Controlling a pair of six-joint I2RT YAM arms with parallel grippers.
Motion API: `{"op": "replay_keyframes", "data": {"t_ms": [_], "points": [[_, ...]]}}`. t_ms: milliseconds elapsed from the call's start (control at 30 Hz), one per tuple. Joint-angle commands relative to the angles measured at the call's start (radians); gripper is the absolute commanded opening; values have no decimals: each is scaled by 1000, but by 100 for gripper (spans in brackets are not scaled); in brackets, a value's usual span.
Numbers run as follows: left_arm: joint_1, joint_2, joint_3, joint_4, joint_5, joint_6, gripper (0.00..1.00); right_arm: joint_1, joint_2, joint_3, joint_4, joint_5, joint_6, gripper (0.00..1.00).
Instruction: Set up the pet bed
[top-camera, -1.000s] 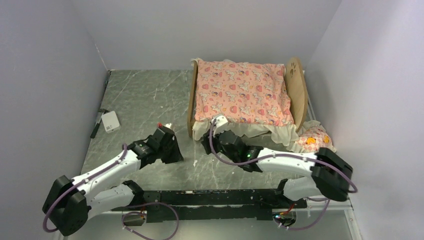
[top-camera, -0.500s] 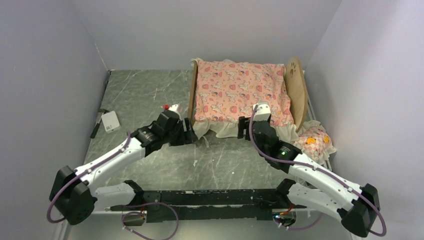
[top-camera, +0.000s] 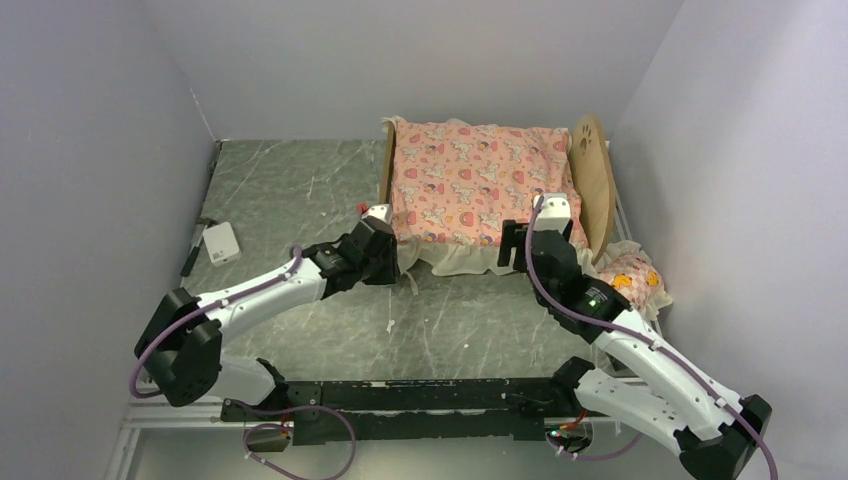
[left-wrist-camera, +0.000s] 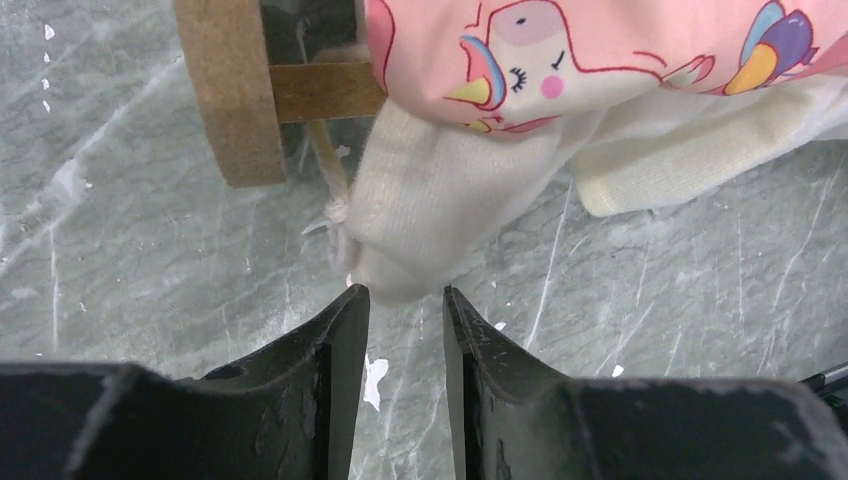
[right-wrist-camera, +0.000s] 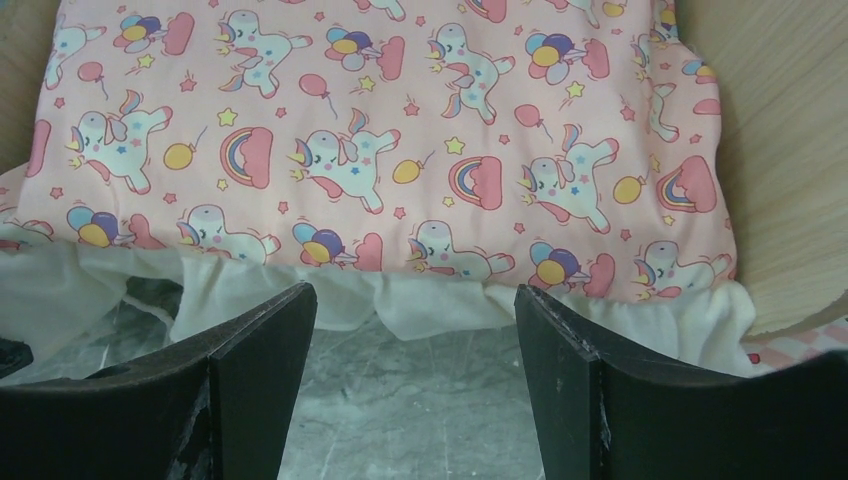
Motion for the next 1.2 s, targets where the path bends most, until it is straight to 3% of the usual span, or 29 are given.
{"op": "replay_keyframes", "data": {"t_ms": [0, 167, 267, 333, 600, 867, 1033, 1167], "points": [[-15, 36, 49, 24, -60, 5, 38, -14, -13, 60, -54, 21, -12, 77], [-17, 85, 69, 26, -83, 15, 32, -33, -18, 77, -86, 23, -11, 77], [-17, 103, 88, 20, -87, 24, 18, -45, -25, 83, -99, 33, -17, 78], [-17, 100, 108, -4, -84, 35, 1, -53, -27, 92, -107, 32, -25, 78], [-17, 30, 198, -270, -189, 48, 0, -98, -13, 151, -132, 43, -79, 80], [-13, 37, 156, -360, -235, -17, 0, -228, 45, 190, -129, -33, -108, 81], [30, 0, 186, -378, -236, 17, 25, -318, 83, 229, -123, -82, -125, 81], [38, -52, 239, -376, -149, 80, 64, -394, 137, 302, -153, -87, -139, 81]]}}
